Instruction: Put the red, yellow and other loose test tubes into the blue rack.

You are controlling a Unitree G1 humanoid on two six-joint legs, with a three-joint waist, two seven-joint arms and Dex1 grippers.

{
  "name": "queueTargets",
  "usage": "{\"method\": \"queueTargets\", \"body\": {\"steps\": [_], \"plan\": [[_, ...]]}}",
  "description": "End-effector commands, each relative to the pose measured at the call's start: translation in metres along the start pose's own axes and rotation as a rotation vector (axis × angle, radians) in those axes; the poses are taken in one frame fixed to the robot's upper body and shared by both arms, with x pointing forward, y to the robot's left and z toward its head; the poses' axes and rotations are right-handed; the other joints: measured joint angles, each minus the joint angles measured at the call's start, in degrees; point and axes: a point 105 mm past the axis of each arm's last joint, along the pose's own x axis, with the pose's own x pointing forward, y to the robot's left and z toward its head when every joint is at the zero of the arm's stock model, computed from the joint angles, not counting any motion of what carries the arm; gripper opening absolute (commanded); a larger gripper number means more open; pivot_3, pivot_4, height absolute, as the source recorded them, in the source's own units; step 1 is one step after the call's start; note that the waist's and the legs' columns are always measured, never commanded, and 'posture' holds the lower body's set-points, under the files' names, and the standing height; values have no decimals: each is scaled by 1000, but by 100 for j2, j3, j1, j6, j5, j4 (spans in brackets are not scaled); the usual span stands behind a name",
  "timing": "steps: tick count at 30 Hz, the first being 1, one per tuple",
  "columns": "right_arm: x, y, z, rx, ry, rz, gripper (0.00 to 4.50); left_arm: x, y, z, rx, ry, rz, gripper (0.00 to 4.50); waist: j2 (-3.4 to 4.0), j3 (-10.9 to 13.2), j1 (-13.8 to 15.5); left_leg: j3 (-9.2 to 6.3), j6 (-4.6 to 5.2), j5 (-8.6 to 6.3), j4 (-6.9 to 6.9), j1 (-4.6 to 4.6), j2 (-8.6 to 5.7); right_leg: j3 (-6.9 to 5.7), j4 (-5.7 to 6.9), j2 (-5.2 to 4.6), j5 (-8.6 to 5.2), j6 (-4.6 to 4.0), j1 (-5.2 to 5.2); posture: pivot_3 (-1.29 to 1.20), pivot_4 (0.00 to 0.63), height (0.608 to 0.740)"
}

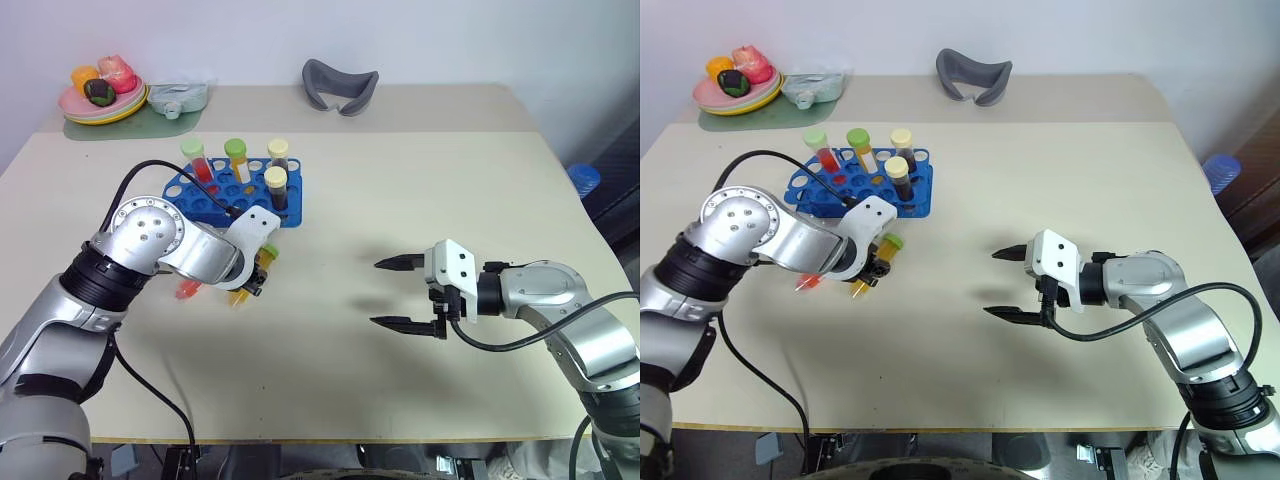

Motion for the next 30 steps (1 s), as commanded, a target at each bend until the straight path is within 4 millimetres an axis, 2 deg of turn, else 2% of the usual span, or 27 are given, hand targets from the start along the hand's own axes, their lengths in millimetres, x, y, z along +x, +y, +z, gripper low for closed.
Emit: {"method": "queueTargets", "body": {"steps": [1,9,19,23,30], "plan": [[2,6,10,-35,-25,17,4500,6,10,-5,-34,26,25,1827,3,-2,0,0,0,0,0,0,0,0,0,0,0,0,0,0,150,740],[1,8,9,-31,-22,10,4500,11,8,-11,-88,48,-65,1827,16,-16,1,0,0,0,1,4,-1,0,2,-1,0,0,5,0,150,740],[2,9,9,-28,-26,6,4500,12,11,-14,-59,55,-39,1827,24,-23,-2,0,1,-1,2,6,-1,0,3,-1,0,0,7,0,150,740],[3,10,9,-25,-28,8,4500,12,12,-14,-43,50,-22,794,25,-24,-3,0,2,-1,1,6,-1,0,3,-1,0,0,7,0,150,740],[3,11,9,-23,-27,11,4500,5,14,-13,-1,22,0,788,24,-23,-12,0,3,-2,1,6,-1,0,3,-1,0,0,6,0,150,740]]}}
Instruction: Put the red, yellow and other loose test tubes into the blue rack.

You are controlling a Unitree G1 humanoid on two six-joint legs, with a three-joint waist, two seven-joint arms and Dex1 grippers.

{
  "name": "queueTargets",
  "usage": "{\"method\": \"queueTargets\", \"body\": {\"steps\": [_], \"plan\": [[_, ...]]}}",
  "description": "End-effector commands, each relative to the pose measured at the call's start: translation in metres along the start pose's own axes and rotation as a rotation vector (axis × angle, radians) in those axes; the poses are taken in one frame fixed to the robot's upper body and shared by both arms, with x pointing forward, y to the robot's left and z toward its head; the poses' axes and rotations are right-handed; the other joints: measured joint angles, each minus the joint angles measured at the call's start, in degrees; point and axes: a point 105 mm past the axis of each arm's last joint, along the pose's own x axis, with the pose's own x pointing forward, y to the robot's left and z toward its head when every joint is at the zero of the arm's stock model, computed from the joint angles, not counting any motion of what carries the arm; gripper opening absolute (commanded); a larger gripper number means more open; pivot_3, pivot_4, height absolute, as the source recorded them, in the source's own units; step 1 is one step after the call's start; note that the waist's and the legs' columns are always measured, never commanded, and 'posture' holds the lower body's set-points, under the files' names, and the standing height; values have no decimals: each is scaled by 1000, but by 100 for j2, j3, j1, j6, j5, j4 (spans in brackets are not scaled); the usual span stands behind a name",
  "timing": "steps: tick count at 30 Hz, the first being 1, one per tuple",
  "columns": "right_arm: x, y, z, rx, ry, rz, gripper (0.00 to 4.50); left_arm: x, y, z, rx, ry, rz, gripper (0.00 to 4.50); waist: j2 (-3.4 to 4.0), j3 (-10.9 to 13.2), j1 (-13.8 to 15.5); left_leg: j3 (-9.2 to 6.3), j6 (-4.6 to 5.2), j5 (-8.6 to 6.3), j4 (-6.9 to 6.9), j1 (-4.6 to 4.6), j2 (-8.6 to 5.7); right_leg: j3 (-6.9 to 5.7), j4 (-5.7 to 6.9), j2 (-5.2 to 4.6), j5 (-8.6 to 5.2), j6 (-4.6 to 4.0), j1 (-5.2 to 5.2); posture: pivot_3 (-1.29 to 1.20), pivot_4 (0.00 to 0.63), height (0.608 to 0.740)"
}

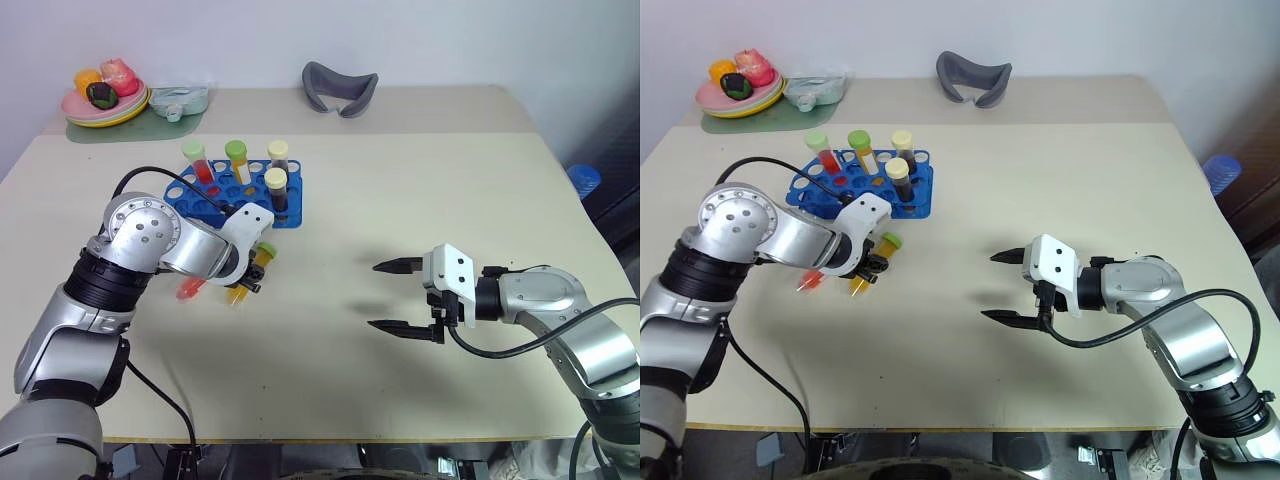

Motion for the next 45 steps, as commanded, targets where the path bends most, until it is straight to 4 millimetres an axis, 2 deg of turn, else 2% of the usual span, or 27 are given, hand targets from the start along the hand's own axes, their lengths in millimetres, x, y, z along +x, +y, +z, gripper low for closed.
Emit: {"method": "queueTargets", "body": {"steps": [1,6,7,10,12,15,18,23,27,30,34,37,45], "plan": [[1,5,9,-26,-27,19,4500,-1,9,-10,23,29,55,788,-1,1,-11,0,0,0,0,0,0,0,0,0,0,0,-1,0,150,740],[0,5,10,-26,-25,18,4500,-21,13,-8,68,-72,71,788,-3,3,-20,1,-4,2,-8,-3,2,2,0,3,0,0,-11,0,150,740],[0,5,10,-27,-24,19,4500,-24,21,-12,58,-86,104,788,-3,3,-9,1,-4,2,-8,-5,2,2,0,3,0,0,-12,0,150,740],[1,4,9,-29,-22,26,4500,-36,37,-4,48,-311,156,788,-4,4,-12,3,-7,4,-10,-7,2,3,-4,2,0,0,-14,0,150,740],[2,4,10,-32,-25,32,4500,-45,37,3,66,-461,129,788,-4,5,9,4,-19,10,-13,-7,2,2,-4,2,-1,-1,-16,0,150,740],[4,3,11,-37,-30,39,4500,-53,34,3,125,-613,89,788,-6,6,39,8,-21,11,-13,-8,2,2,-11,-1,0,-2,-11,0,150,740],[5,2,12,-40,-32,43,4500,-55,28,-4,168,-713,46,788,-7,6,43,9,-17,9,-15,-12,2,1,-20,-1,0,-2,-11,0,150,740],[6,3,13,-41,-35,44,4500,-55,36,-13,169,-857,85,788,-7,6,39,9,20,-12,-15,-12,3,1,-20,-1,0,-2,-11,0,150,740],[6,6,13,-36,-36,44,4500,-77,55,2,29,-1092,150,788,-9,7,43,8,22,-12,-11,-12,3,0,-17,-1,0,-2,-10,0,150,740],[6,6,14,-33,-38,42,4500,-95,64,16,-10,-1239,210,788,-9,7,43,7,24,-13,-8,-13,3,-1,-17,-1,0,-1,-8,0,150,740],[9,7,17,-22,-51,38,4500,-105,70,35,-12,-1369,294,788,-9,5,43,6,24,-14,-7,-12,3,-2,-17,-1,1,0,-6,0,150,740],[12,8,18,-15,-63,30,4500,-104,76,45,-53,-1463,355,788,-9,5,31,6,24,-14,-6,-10,3,-2,-16,-1,1,0,-4,0,150,740],[9,-2,36,58,-170,-63,4500,-73,72,56,-53,-1521,341,788,-10,5,12,5,24,-14,-5,-10,3,-2,-12,0,1,0,-6,0,150,740]]}}
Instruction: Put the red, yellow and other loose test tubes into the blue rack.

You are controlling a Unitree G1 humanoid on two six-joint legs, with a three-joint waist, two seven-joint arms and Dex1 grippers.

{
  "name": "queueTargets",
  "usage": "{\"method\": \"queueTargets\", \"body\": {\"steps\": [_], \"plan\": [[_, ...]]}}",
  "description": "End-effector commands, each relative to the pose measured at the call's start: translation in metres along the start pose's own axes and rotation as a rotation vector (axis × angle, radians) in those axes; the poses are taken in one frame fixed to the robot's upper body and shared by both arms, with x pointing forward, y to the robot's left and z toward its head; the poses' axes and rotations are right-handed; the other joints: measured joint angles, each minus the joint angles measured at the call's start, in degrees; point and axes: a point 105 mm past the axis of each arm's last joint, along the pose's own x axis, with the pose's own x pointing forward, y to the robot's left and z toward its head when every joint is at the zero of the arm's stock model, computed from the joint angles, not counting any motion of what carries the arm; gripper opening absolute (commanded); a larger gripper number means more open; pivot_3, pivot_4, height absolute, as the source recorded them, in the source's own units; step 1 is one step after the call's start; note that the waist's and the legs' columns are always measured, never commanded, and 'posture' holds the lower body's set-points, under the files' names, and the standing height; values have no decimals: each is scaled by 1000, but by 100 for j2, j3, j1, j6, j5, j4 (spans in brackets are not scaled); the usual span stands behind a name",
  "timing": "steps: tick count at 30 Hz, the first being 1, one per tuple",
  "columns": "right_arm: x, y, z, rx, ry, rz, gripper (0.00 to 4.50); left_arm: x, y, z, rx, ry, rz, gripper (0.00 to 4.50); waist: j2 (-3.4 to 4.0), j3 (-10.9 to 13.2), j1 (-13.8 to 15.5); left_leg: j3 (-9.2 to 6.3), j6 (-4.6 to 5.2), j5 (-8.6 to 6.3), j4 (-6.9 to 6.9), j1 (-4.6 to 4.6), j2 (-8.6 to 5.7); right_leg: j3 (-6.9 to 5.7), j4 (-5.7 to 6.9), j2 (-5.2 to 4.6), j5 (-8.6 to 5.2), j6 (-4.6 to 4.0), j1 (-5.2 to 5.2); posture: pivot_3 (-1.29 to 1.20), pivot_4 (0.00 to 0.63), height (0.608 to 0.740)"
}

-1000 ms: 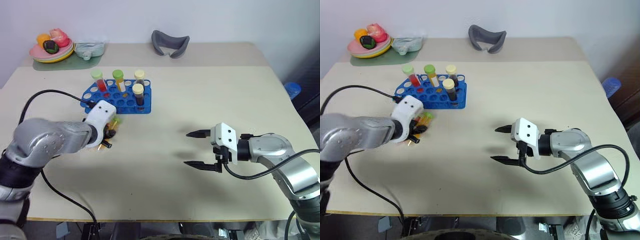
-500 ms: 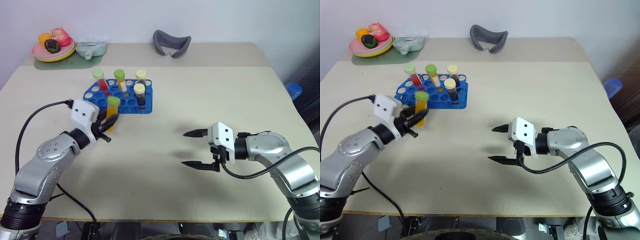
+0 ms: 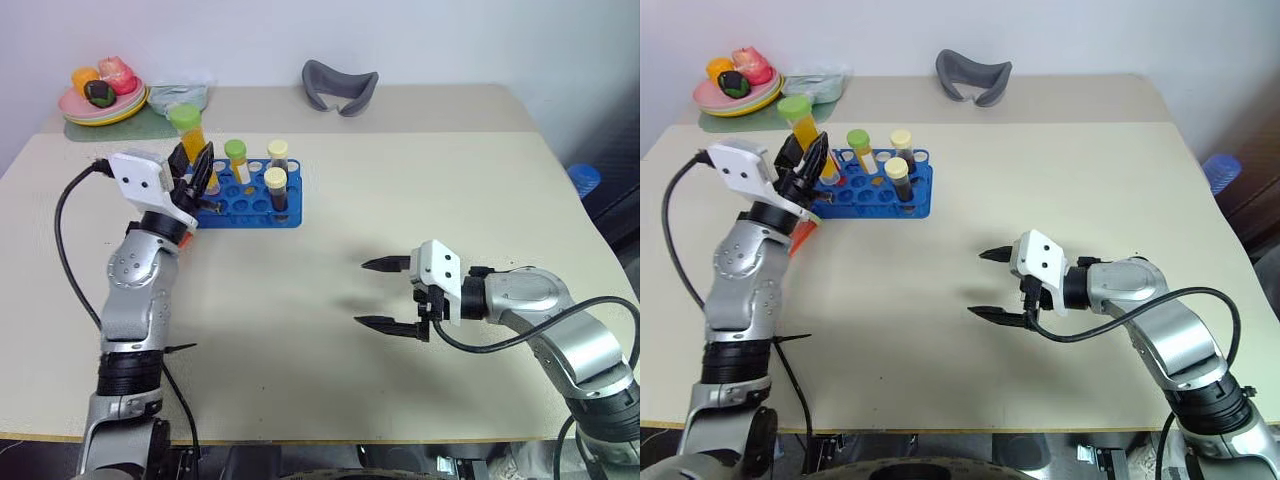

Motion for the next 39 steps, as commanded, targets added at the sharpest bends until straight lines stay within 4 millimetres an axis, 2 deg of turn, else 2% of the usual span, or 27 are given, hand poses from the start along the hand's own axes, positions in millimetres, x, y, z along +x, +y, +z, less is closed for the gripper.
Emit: {"method": "queueTargets", "body": {"steps": [1,6,11,18,28,39], "plan": [[-5,-1,27,2,-114,-34,4500,7,-11,6,16,-75,-43,788,0,0,13,0,0,0,0,-1,0,0,0,0,0,0,0,0,150,740],[-6,3,45,50,-213,-58,4500,11,-15,-5,9,-83,-44,788,0,0,-1,-1,0,0,0,0,0,-1,0,0,0,0,0,0,150,740],[0,8,51,69,-252,-87,4500,15,-19,-16,-14,-72,-47,788,0,0,-3,-2,0,0,0,0,0,-1,2,1,0,1,0,0,150,740],[7,5,43,94,-245,-144,4500,13,-23,-31,-16,-40,-39,788,0,0,-2,-2,0,0,-1,0,0,-1,2,1,0,1,-1,0,150,740],[6,2,44,92,-246,-153,4500,7,-27,-49,-14,-4,-28,788,0,0,-3,-3,0,0,-1,0,0,-2,2,1,0,1,0,0,150,740],[5,-1,46,87,-252,-159,4500,7,-26,-57,-19,0,-4,788,1,-2,1,-3,0,0,-1,1,0,-2,3,1,0,1,1,0,150,740]]}}
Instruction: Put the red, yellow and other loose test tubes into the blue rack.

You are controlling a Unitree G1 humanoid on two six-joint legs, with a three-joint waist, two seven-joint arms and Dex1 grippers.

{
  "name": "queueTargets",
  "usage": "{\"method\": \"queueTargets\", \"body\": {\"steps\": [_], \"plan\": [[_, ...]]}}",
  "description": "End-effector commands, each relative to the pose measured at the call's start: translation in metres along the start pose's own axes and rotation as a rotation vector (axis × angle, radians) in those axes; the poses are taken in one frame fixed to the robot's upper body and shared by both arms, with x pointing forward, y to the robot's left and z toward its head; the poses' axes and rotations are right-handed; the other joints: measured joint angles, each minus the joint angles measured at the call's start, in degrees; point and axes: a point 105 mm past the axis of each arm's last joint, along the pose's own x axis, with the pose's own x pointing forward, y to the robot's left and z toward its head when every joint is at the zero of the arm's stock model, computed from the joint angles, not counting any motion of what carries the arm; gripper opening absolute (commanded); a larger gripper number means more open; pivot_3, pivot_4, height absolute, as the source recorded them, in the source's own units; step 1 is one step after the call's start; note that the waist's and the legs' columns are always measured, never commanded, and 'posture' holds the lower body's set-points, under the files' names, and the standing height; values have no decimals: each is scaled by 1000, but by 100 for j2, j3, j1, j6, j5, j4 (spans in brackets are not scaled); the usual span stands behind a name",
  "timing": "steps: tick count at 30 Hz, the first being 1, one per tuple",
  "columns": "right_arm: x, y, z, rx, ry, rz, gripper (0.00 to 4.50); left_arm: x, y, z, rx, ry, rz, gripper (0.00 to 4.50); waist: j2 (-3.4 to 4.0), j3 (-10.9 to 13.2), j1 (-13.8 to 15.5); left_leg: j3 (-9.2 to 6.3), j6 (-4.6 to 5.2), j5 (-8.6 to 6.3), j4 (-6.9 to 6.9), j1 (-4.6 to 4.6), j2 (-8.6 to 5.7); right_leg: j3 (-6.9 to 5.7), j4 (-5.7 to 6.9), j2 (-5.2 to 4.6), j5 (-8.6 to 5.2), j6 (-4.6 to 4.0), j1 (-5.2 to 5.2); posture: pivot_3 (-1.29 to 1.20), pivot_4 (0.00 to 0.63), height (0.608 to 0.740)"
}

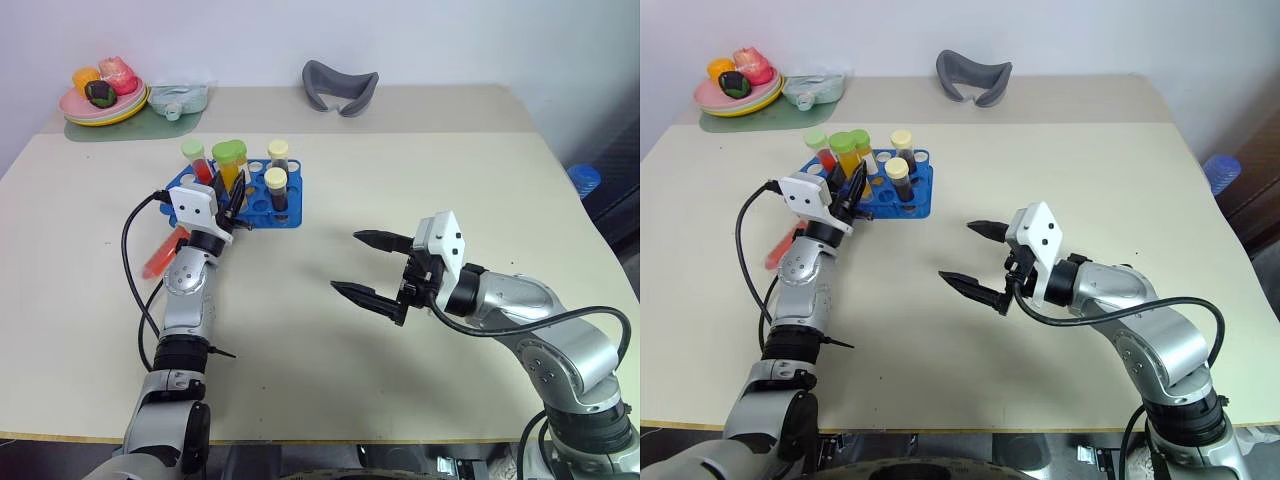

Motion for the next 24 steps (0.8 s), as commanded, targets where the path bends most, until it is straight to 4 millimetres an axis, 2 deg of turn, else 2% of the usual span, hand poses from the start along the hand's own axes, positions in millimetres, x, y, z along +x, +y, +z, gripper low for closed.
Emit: {"method": "queueTargets", "body": {"steps": [1,13,20,21,24], "plan": [[-1,0,10,-32,-37,-2,4500,3,0,2,14,-18,3,788,0,0,0,0,0,0,0,0,0,0,0,0,0,0,0,0,150,740],[-1,1,9,-29,-34,0,4500,6,0,-4,-1,-11,20,788,0,0,0,0,0,0,0,0,0,-1,0,0,0,0,-1,0,150,740],[0,1,10,-31,-41,-5,4500,-4,9,5,-18,-25,40,4217,0,0,-7,-1,0,0,-1,0,0,-1,0,0,0,0,-1,0,150,740],[0,1,10,-31,-41,-7,4500,-7,11,8,-29,-30,39,4471,0,0,-13,-1,0,0,-1,0,0,-1,0,0,0,0,-1,0,150,740],[-1,0,9,-30,-39,-10,4500,-20,15,23,-58,-41,19,4471,0,0,-18,-1,0,0,-2,0,2,0,1,0,0,0,-2,0,150,740]]}}
